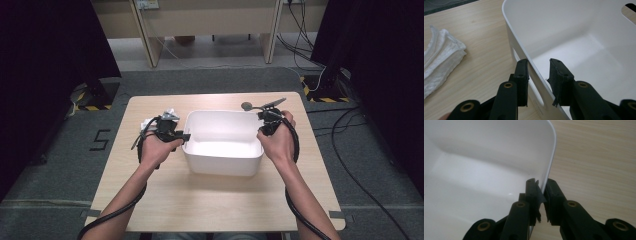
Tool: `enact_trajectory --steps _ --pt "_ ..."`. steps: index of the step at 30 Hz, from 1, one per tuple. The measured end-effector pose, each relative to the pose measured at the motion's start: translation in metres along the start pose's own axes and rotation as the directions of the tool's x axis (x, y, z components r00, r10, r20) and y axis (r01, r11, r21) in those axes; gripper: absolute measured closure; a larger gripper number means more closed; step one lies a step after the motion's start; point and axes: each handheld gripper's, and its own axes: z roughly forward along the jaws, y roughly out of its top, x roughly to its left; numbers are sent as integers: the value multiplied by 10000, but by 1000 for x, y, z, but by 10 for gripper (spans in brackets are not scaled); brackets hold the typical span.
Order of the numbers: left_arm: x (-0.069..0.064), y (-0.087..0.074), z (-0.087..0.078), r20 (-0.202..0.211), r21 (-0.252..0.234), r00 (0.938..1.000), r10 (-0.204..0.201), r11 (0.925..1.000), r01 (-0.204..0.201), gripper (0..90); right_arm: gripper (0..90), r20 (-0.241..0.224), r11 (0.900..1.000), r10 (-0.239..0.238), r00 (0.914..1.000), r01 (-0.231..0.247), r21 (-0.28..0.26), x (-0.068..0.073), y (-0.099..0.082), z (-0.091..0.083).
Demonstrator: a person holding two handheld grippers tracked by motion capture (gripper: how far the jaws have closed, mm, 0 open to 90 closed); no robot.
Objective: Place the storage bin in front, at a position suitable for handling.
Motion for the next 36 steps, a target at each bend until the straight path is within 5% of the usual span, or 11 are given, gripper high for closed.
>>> enact_trajectory --steps 4,9,14,18,22,24,28,34,35,36 --pt "1 -3 -2 24 -115 10000 -32 9999 32 658 816 -23 9997 -3 10000 2 -255 2 0 3" --pt "7 -5 -11 418 -1194 9991 79 9928 -29 461 738 -394 9984 26 9992 -48 -566 1 -1 5" --pt "18 -5 -32 292 -2016 9995 -91 9793 148 374 677 -568 9964 -139 9983 91 -839 0 -2 5" --pt "33 -6 -40 36 -2235 9995 -327 9742 327 356 654 -820 9947 -126 9966 41 -1029 -2 -8 3" --pt "48 -8 -38 -460 -2177 9977 -505 9752 393 347 638 -826 9947 -138 9965 52 -1029 -4 -12 3" --pt "66 -15 -28 -1051 -2003 9924 -635 9789 414 344 635 -785 9945 -41 9969 -42 -1045 -7 -16 2" --pt "80 -22 -16 -1361 -1643 9895 -486 9861 258 334 622 -900 9947 18 9959 -110 -1019 -6 -17 2" --pt "99 -25 15 -2063 -896 9775 449 9939 -646 319 600 -964 9943 -151 9952 47 -1069 -3 -15 0" --pt "105 -22 31 -2317 -634 9667 1084 9900 -1262 314 599 -981 9943 -171 9950 66 -1064 -3 -16 0" --pt "109 -20 38 -2395 -522 9632 1224 9890 -1386 305 597 -973 9943 -200 9951 96 -1067 -3 -16 1"
